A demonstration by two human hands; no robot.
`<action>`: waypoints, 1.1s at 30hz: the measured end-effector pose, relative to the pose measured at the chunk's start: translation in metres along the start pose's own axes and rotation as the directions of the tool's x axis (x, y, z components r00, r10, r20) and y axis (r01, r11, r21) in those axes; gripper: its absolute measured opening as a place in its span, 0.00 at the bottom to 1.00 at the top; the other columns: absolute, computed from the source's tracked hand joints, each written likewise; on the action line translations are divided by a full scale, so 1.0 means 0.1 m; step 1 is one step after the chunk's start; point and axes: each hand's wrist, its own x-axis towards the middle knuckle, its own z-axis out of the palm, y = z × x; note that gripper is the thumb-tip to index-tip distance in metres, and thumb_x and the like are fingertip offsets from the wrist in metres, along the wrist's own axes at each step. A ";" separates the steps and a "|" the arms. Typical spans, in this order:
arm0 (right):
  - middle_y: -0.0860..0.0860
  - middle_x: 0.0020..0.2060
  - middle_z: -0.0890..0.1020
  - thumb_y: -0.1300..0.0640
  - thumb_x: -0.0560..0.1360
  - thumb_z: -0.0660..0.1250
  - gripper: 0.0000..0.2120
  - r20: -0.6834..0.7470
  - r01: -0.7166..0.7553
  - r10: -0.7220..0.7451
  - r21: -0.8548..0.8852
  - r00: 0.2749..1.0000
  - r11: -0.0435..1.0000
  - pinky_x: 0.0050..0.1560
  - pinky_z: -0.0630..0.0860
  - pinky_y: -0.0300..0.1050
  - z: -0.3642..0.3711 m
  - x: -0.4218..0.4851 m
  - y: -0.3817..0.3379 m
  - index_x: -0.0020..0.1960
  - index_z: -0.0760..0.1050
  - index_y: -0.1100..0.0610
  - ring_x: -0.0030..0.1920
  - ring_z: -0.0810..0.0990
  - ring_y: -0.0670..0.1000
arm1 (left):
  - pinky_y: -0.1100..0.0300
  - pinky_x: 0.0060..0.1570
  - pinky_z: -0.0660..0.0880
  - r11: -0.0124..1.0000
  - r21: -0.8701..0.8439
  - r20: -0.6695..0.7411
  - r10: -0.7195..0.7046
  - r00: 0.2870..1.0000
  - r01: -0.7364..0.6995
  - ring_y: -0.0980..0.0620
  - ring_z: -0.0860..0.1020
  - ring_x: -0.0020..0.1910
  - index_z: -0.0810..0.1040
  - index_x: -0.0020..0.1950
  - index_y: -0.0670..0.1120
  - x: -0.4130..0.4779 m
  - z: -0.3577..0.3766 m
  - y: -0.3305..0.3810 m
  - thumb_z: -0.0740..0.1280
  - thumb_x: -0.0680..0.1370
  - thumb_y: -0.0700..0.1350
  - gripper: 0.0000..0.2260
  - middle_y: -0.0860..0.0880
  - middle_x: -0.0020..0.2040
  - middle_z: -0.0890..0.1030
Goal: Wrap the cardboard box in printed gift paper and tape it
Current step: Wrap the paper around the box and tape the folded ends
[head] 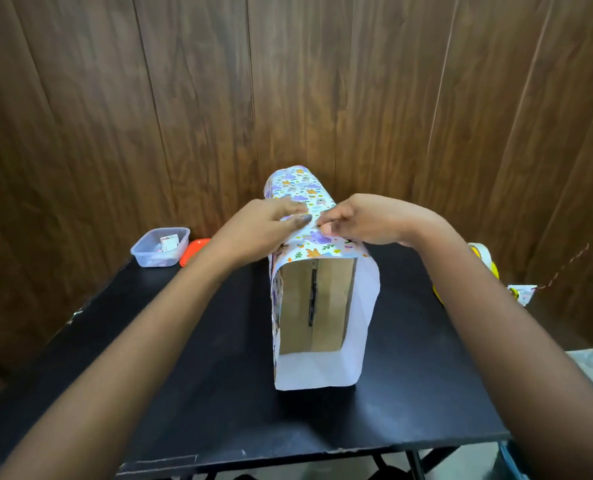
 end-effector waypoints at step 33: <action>0.38 0.64 0.74 0.43 0.76 0.62 0.18 0.049 0.044 -0.045 0.022 0.998 0.999 0.53 0.66 0.29 -0.07 0.08 0.27 0.64 0.75 0.45 0.62 0.71 0.38 | 0.68 0.69 0.53 0.983 -0.181 -0.274 -0.078 0.959 0.028 0.68 0.49 0.73 0.47 0.76 0.60 -0.88 0.58 -0.25 0.72 0.66 0.62 0.46 0.64 0.75 0.51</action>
